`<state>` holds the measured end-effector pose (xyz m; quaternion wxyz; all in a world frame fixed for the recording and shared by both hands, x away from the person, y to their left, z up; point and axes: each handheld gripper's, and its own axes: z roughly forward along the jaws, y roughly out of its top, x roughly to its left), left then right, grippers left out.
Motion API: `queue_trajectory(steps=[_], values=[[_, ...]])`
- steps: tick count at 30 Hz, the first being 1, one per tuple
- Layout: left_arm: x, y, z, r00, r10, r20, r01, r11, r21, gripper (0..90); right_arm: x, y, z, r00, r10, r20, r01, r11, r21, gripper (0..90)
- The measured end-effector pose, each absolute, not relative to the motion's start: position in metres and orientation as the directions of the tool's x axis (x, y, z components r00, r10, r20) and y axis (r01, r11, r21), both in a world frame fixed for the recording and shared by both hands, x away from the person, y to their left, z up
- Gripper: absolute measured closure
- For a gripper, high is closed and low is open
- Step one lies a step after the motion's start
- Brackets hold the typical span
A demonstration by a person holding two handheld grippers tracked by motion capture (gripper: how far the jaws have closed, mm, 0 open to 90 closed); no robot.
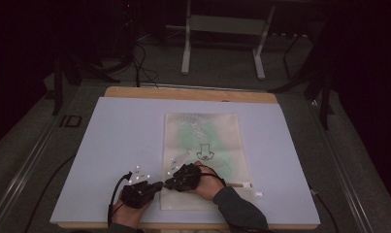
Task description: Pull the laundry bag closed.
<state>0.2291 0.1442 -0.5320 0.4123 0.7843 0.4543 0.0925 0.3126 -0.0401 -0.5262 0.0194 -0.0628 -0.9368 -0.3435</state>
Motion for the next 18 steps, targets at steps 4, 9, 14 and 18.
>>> queue_trajectory(steps=[4,9,14,18], values=[[0.224,0.144,-0.533,0.579,0.782,-0.233,0.639,-0.258,0.725,88.5,0.313,-0.040,-0.526,-0.991,0.104,0.083,0.133,0.754,0.643,81.8],[0.221,0.143,-0.532,0.626,0.753,-0.202,0.607,-0.307,0.733,88.5,0.314,-0.040,-0.526,-0.992,0.098,0.084,0.129,0.758,0.639,81.8],[0.220,0.136,-0.534,0.676,0.725,-0.135,0.572,-0.400,0.716,88.8,0.314,-0.041,-0.526,-0.990,0.102,0.096,0.140,0.755,0.641,81.8],[0.219,0.130,-0.534,0.701,0.710,-0.074,0.536,-0.455,0.711,88.8,0.315,-0.041,-0.526,-0.990,0.101,0.099,0.141,0.753,0.643,81.8]])
